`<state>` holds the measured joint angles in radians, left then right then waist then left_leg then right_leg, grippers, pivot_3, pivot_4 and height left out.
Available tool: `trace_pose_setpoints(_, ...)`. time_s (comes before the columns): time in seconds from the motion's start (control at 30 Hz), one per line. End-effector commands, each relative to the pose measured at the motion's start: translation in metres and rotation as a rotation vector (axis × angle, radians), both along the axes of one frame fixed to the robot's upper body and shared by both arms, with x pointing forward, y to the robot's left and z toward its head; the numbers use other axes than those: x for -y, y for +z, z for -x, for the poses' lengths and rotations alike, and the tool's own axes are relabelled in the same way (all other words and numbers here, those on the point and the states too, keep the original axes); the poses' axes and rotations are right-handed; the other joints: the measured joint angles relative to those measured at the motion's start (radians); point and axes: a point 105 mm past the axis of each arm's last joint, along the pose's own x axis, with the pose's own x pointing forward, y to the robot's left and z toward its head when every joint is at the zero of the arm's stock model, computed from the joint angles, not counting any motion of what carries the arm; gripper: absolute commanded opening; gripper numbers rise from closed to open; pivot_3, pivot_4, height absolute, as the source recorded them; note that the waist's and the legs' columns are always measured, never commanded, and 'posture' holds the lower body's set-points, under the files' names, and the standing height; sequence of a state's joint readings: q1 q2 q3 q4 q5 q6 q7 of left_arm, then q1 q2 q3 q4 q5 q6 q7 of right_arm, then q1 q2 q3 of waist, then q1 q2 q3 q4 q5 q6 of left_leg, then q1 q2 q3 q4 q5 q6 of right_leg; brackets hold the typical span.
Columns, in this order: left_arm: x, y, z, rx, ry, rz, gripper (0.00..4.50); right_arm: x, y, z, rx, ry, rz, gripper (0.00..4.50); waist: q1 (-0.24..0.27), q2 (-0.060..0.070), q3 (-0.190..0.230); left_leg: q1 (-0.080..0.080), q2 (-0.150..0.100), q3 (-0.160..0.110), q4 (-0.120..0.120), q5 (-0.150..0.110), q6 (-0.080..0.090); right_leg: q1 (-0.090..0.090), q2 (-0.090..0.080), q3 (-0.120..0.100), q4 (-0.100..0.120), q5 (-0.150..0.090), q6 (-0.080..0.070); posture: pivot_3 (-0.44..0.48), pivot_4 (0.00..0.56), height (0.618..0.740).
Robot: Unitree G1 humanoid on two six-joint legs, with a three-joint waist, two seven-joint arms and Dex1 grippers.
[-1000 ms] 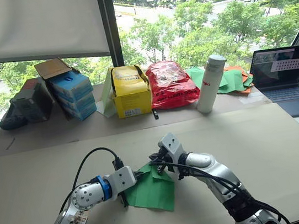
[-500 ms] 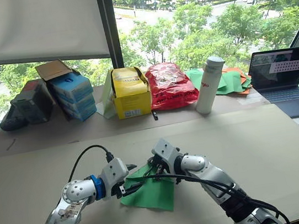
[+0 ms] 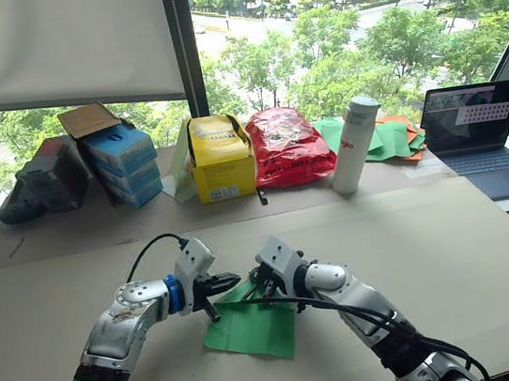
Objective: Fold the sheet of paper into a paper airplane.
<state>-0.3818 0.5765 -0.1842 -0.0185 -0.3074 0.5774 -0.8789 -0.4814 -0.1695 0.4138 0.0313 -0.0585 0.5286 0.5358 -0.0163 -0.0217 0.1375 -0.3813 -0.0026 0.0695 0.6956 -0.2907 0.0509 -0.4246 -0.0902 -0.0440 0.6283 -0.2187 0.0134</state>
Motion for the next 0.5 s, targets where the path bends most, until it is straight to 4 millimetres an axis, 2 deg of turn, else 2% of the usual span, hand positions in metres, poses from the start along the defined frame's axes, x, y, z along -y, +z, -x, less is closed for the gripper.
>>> trace_pose_setpoints(0.03, 0.007, 0.008, -0.006, 0.068, -0.017, -0.018, 0.04, 0.004, -0.011, 0.001, -0.028, -0.016, 0.032, 0.00, 0.001, 0.000, 0.000, 0.000, 0.000, 0.000, 0.000, 0.000, 0.000, 0.000, 0.000, 0.001, 0.000, 0.000, 0.000, 0.000, 0.150, 0.740)
trace_pose_setpoints(0.13, 0.014, 0.005, -0.007, 0.063, -0.020, -0.021, 0.04, 0.004, -0.010, 0.001, -0.027, -0.018, 0.032, 0.00, 0.002, 0.000, 0.000, 0.000, 0.000, 0.000, 0.000, 0.000, 0.001, 0.000, -0.001, 0.002, 0.000, 0.000, 0.000, 0.000, 0.150, 0.740)
trace_pose_setpoints(0.33, 0.013, -0.014, -0.008, 0.034, -0.015, -0.105, 0.04, 0.004, -0.010, 0.002, -0.027, -0.019, 0.031, 0.00, 0.002, 0.000, 0.000, 0.000, 0.000, 0.000, 0.000, -0.002, 0.003, 0.000, -0.002, 0.003, 0.000, 0.000, 0.000, 0.000, 0.150, 0.740)
trace_pose_setpoints(0.5, 0.003, -0.032, -0.007, -0.030, 0.034, -0.175, 0.04, 0.003, -0.010, 0.003, -0.026, -0.014, 0.033, 0.00, 0.002, 0.000, 0.000, 0.002, 0.000, 0.000, 0.000, -0.003, 0.005, 0.002, -0.002, 0.003, 0.000, 0.000, 0.000, 0.000, 0.150, 0.740)
